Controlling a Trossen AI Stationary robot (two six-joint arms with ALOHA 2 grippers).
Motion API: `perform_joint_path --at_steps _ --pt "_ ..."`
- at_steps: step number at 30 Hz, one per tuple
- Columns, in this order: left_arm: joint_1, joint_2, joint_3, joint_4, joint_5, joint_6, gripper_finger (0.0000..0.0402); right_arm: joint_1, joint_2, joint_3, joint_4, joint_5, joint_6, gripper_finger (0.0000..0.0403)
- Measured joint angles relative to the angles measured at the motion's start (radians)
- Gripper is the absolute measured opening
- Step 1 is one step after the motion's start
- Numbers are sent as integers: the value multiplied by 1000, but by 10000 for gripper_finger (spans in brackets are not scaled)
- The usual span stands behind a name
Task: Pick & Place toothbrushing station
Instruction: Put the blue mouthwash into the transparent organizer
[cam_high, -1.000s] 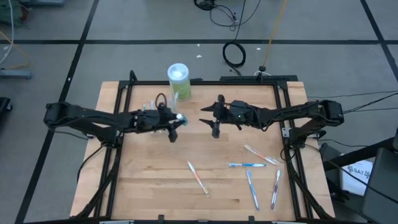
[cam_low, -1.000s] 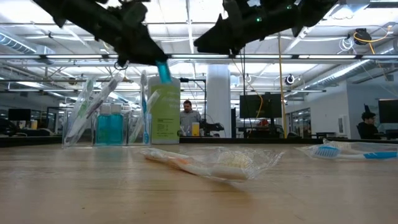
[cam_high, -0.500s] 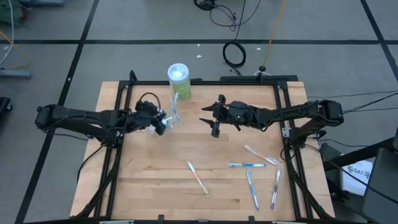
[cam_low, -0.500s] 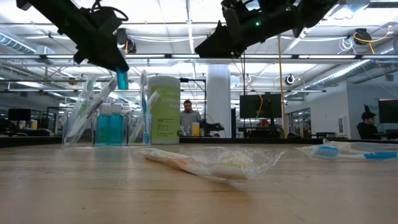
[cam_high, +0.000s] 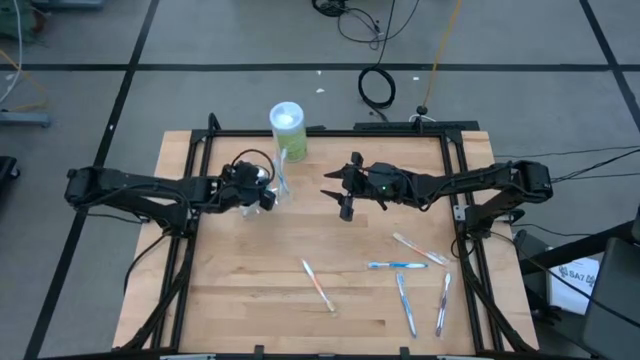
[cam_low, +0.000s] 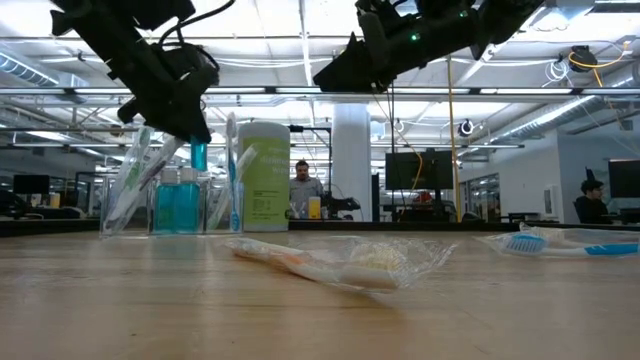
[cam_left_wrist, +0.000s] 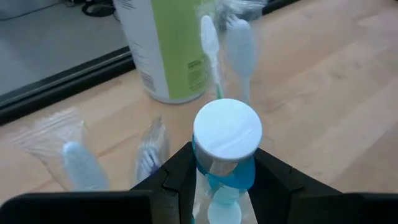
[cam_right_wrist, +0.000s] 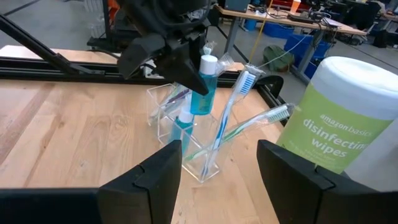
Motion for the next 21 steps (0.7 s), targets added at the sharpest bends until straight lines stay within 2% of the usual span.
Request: perform_joint_path --at_steps 15,21 --pt "2 -76 0 -9 -11 9 120 0 0 0 0 0 0 201" --pt "12 1 -1 -37 5 -44 120 0 0 0 0 0 0 201"
